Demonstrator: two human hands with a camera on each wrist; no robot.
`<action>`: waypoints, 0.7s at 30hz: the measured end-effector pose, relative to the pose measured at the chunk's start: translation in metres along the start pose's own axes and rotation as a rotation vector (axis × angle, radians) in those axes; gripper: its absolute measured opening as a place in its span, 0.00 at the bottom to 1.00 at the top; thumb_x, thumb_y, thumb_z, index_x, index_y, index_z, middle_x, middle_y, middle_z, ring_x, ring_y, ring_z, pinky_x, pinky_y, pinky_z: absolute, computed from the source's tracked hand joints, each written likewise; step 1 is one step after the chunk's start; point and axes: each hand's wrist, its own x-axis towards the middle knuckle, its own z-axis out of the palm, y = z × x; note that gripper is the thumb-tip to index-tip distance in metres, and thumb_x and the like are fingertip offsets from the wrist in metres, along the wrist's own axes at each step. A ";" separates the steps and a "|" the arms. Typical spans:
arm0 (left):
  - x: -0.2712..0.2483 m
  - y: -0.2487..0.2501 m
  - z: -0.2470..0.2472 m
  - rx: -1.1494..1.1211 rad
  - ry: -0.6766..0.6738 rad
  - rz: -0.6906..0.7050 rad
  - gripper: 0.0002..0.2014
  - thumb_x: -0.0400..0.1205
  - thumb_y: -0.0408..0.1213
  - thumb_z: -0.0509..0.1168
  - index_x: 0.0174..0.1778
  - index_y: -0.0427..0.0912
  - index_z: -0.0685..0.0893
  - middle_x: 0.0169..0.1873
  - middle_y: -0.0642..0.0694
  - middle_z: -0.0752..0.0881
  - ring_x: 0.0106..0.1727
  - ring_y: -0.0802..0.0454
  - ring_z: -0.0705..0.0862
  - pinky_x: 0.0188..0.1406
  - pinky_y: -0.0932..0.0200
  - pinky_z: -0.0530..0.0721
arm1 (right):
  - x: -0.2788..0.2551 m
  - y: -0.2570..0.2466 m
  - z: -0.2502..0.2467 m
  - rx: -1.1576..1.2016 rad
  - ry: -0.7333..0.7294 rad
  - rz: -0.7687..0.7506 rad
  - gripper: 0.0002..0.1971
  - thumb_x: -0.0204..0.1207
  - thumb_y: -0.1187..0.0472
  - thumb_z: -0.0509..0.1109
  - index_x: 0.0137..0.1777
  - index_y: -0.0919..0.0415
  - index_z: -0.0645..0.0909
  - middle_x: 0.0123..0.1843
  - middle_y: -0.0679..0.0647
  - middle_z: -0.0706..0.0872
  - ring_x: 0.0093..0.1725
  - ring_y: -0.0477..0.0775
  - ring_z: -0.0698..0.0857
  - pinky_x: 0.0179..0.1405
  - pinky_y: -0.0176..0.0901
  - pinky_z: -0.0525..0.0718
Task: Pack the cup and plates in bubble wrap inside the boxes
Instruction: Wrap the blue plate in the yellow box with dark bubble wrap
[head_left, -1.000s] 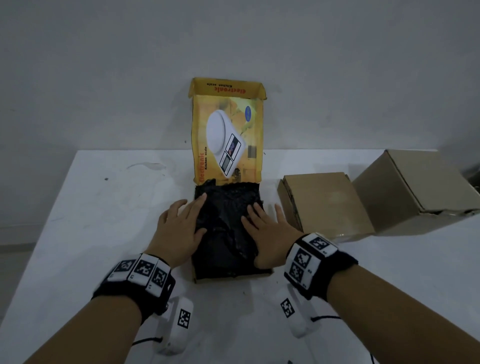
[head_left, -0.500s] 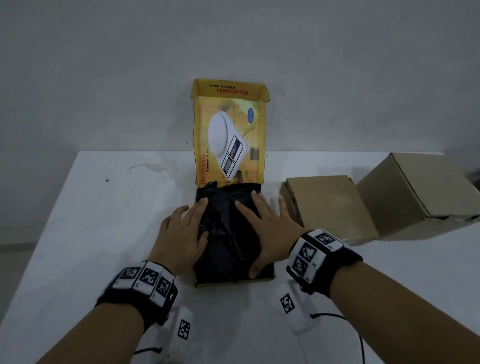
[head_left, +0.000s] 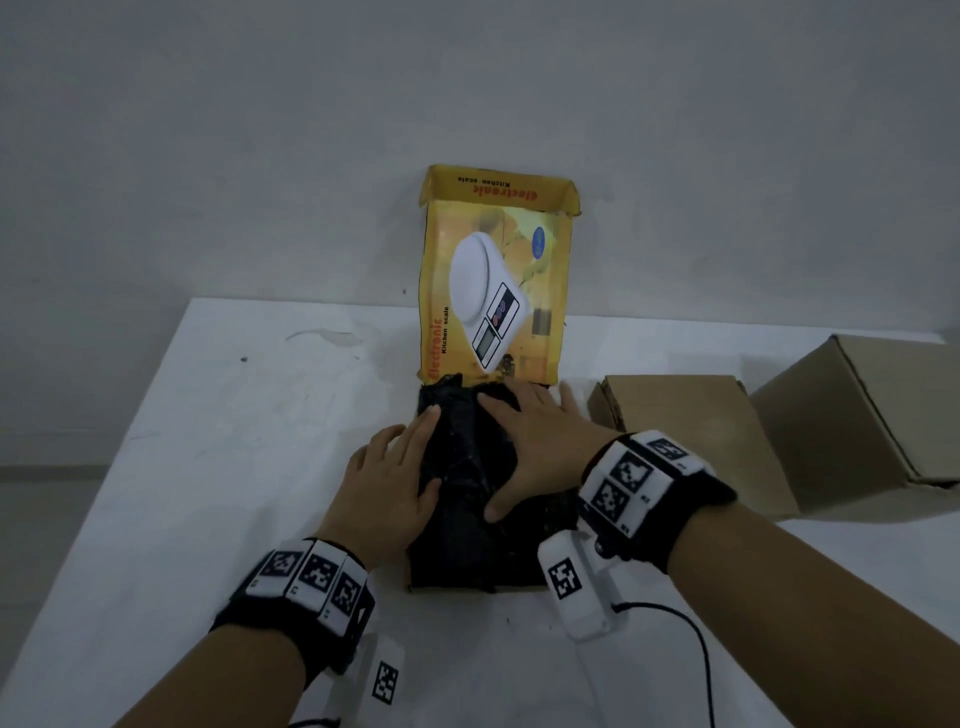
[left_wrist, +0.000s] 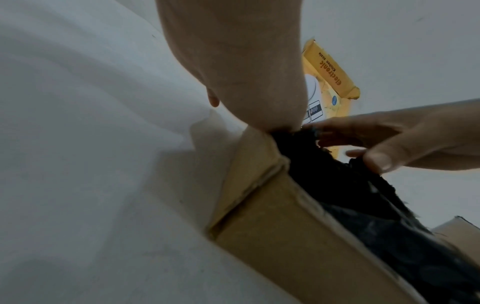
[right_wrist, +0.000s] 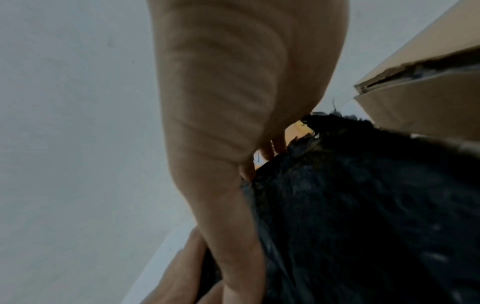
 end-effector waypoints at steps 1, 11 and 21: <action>0.000 -0.001 0.000 -0.008 0.003 0.002 0.36 0.78 0.55 0.46 0.84 0.49 0.48 0.76 0.50 0.70 0.73 0.45 0.68 0.68 0.44 0.71 | 0.004 -0.004 0.000 0.021 0.018 -0.033 0.65 0.55 0.32 0.78 0.84 0.49 0.41 0.84 0.54 0.44 0.83 0.59 0.44 0.81 0.62 0.41; 0.000 -0.003 0.001 -0.014 0.000 -0.002 0.37 0.77 0.54 0.44 0.83 0.51 0.44 0.76 0.51 0.69 0.75 0.47 0.65 0.73 0.49 0.65 | 0.032 -0.014 0.001 0.121 -0.014 -0.063 0.73 0.49 0.45 0.87 0.80 0.43 0.31 0.82 0.56 0.59 0.75 0.60 0.70 0.70 0.59 0.76; 0.000 -0.002 0.000 -0.165 -0.032 -0.005 0.37 0.77 0.62 0.41 0.83 0.55 0.41 0.81 0.55 0.59 0.75 0.51 0.62 0.72 0.51 0.65 | 0.037 -0.020 0.015 -0.026 0.007 -0.026 0.73 0.49 0.39 0.84 0.82 0.46 0.31 0.80 0.57 0.54 0.80 0.64 0.55 0.80 0.67 0.52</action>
